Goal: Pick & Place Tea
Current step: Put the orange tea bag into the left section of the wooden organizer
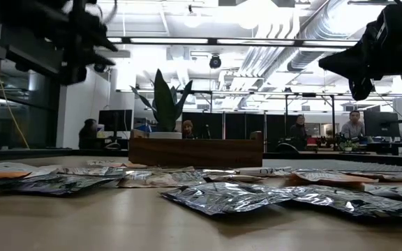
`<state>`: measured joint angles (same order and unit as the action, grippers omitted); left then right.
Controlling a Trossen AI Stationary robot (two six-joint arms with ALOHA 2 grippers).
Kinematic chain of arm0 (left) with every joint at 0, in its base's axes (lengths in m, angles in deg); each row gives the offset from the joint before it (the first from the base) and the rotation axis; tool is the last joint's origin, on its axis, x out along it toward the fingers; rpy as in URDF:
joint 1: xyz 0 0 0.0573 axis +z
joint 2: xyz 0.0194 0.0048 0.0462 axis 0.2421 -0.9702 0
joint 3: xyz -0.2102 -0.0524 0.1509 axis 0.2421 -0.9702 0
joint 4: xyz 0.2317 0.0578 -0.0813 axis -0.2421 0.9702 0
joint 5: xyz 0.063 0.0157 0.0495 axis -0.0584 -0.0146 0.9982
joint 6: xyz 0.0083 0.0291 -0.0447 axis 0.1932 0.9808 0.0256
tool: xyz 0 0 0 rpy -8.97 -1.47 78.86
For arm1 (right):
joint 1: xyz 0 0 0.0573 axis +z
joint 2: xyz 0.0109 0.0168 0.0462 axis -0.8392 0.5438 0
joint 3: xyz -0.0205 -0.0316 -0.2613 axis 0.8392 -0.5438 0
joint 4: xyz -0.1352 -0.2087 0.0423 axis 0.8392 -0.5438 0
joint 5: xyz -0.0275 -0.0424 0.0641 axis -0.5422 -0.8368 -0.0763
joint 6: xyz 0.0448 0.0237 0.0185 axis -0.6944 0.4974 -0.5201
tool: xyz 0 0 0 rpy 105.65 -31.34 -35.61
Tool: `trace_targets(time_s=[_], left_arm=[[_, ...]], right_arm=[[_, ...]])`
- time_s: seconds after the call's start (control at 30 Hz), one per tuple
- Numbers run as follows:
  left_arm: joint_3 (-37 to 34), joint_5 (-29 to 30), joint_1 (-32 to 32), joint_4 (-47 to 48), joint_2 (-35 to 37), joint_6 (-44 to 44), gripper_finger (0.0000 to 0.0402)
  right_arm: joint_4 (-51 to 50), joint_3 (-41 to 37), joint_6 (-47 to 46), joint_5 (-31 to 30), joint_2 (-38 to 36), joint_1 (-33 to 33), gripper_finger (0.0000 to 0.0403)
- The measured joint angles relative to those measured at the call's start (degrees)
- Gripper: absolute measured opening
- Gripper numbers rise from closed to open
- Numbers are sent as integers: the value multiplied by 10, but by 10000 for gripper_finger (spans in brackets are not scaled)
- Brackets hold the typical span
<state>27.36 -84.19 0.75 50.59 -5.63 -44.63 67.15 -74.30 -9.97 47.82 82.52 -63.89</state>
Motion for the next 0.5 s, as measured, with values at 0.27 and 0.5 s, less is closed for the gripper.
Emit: trace_targets(time_s=[0.27, 0.5], left_arm=[[-28, -201, 114, 44, -41, 52, 115], [-33, -188, 140, 109, -104, 101, 115]], right_arm=[[0, 0, 0, 0, 0, 0, 12], [0, 0, 0, 0, 0, 0, 12]])
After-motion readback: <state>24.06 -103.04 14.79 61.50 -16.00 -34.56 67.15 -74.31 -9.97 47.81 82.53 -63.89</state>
